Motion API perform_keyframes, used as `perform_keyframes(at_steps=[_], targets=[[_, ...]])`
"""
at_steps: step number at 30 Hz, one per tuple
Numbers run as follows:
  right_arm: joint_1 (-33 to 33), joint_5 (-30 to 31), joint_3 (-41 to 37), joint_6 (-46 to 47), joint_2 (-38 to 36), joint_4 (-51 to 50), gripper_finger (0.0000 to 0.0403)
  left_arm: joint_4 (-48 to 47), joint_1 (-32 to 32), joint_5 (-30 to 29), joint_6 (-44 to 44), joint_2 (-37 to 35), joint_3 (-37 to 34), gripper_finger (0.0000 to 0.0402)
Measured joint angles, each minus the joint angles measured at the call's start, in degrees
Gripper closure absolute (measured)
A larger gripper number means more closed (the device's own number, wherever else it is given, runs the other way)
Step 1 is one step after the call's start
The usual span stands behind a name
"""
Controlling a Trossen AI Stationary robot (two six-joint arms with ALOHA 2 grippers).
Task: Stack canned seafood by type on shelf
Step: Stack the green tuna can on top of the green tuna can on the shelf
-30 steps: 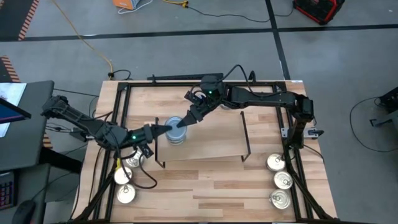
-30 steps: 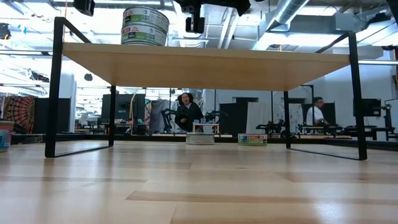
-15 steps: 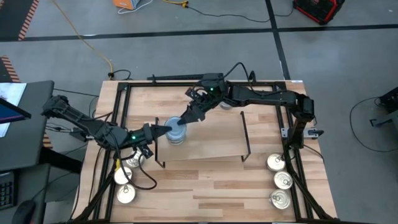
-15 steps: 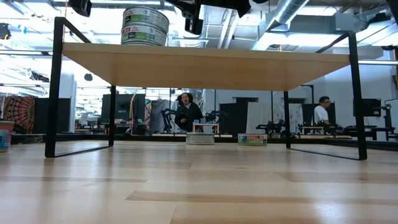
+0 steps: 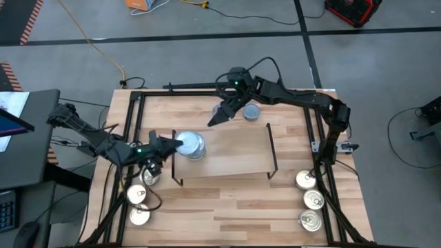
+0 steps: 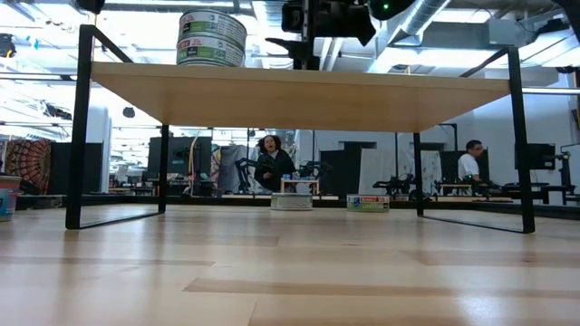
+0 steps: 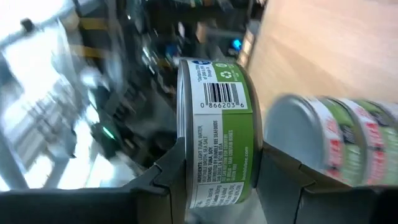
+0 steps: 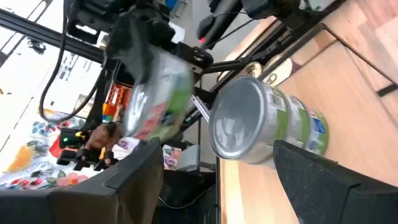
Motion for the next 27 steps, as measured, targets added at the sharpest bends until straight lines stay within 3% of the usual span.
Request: perform_keyframes(at_steps=[5, 9, 18, 27], targets=[[-0.53, 0.19, 0.0, -0.27, -1.16, -1.38, 0.0082, -4.93, 0.54, -2.8, -12.93, 0.11, 0.0, 0.0261], [-0.9, 1.4, 0.0, -1.87, -3.7, -5.74, 0.0082, -5.59, 0.69, -2.49, -16.39, 0.44, 0.55, 0.0262], [-2.85, 21.24, -2.74, -17.22, -14.47, -28.24, 0.0082, -9.36, 2.82, -2.44, -18.44, 9.38, 8.6, 0.0262], [0.26, 28.61, -10.02, -17.15, -25.6, -29.35, 0.0082, -18.73, 2.08, -2.22, -28.74, 11.83, 11.74, 0.0262]])
